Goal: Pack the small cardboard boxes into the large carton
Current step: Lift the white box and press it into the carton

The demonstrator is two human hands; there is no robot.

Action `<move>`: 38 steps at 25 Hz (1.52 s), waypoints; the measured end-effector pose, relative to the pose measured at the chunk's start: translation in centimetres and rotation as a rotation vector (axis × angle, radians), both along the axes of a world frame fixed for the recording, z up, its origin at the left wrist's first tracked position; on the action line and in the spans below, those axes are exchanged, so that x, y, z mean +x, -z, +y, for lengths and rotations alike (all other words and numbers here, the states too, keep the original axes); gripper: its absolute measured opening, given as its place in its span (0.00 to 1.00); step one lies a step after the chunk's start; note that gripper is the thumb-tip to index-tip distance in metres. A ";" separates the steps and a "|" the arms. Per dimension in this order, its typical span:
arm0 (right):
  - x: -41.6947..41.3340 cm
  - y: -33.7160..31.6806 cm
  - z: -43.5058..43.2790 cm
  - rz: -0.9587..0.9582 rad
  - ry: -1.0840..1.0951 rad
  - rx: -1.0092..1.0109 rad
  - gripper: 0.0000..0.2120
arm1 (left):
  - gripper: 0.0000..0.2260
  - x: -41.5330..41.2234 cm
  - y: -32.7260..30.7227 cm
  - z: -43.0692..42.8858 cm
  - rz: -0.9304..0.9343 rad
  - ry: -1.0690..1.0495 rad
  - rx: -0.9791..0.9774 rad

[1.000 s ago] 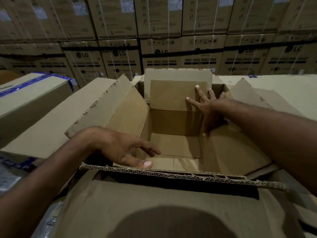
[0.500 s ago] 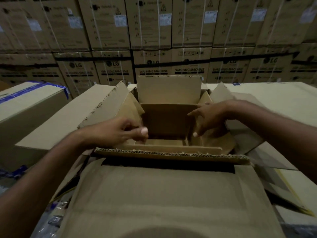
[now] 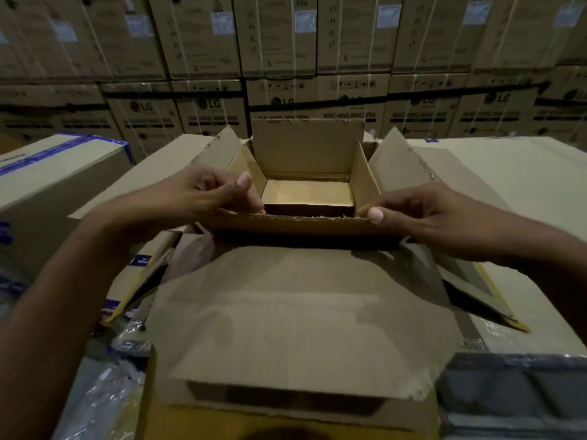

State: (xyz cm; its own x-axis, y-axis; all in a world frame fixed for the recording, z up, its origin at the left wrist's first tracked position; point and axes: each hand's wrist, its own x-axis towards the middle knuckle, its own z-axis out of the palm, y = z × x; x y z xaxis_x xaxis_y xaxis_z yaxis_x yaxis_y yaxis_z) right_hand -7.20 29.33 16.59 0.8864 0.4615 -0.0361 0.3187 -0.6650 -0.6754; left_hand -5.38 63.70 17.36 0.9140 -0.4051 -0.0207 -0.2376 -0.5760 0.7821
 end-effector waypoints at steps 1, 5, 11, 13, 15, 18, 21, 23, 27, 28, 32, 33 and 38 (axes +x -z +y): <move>-0.9 0.5 -0.4 -0.040 -0.001 -0.006 0.23 | 0.16 -1.1 0.2 -0.1 -0.041 0.001 0.065; -4.3 3.3 -1.1 -0.249 0.093 -0.043 0.24 | 0.10 -4.8 1.9 -0.9 -0.296 -0.082 0.215; -9.1 6.1 -2.1 -0.450 0.087 -0.120 0.35 | 0.31 -11.3 6.1 -2.5 -0.452 -0.135 0.299; -10.6 7.0 -2.3 -0.368 -0.015 -0.219 0.41 | 0.41 -13.2 7.4 -2.8 -0.376 -0.063 0.515; -12.0 8.3 -2.3 -0.322 -0.119 -0.354 0.47 | 0.49 -15.1 9.2 -2.9 -0.343 -0.003 0.690; -13.7 8.7 -2.3 -0.508 -0.058 -0.325 0.39 | 0.37 -17.1 9.1 -2.2 -0.477 -0.010 0.578; -13.7 7.3 -2.0 -0.755 0.286 0.087 0.25 | 0.17 -17.4 6.1 -1.7 -0.830 -0.185 0.334; -13.5 6.3 -1.4 -0.756 0.530 0.305 0.26 | 0.11 -16.5 3.7 -2.3 -0.958 -0.339 0.222; -14.6 9.8 0.9 -0.168 0.849 0.461 0.27 | 0.12 -14.1 2.0 -4.0 -1.074 -0.536 0.214; -15.2 11.5 1.6 0.012 0.823 0.402 0.25 | 0.13 -13.8 1.9 -4.3 -1.082 -0.536 0.201; -16.4 15.0 2.8 0.192 0.788 0.472 0.15 | 0.10 -13.7 2.0 -3.7 -1.110 -0.435 0.095; -16.3 14.8 2.7 0.174 0.844 0.519 0.16 | 0.11 -13.6 2.1 -3.3 -1.117 -0.413 0.136; -16.7 13.5 2.4 0.358 0.911 0.445 0.11 | 0.11 -14.3 2.6 -2.2 -1.006 -0.285 0.307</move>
State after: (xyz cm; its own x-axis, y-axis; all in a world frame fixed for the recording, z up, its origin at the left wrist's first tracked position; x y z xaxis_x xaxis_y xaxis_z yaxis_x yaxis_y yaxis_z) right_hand -23.90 31.71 3.05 0.8746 -0.3321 -0.3533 -0.4368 -0.2236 -0.8713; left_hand -19.67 61.48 14.74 0.6286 -0.2807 0.7254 -0.5150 -0.8490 0.1178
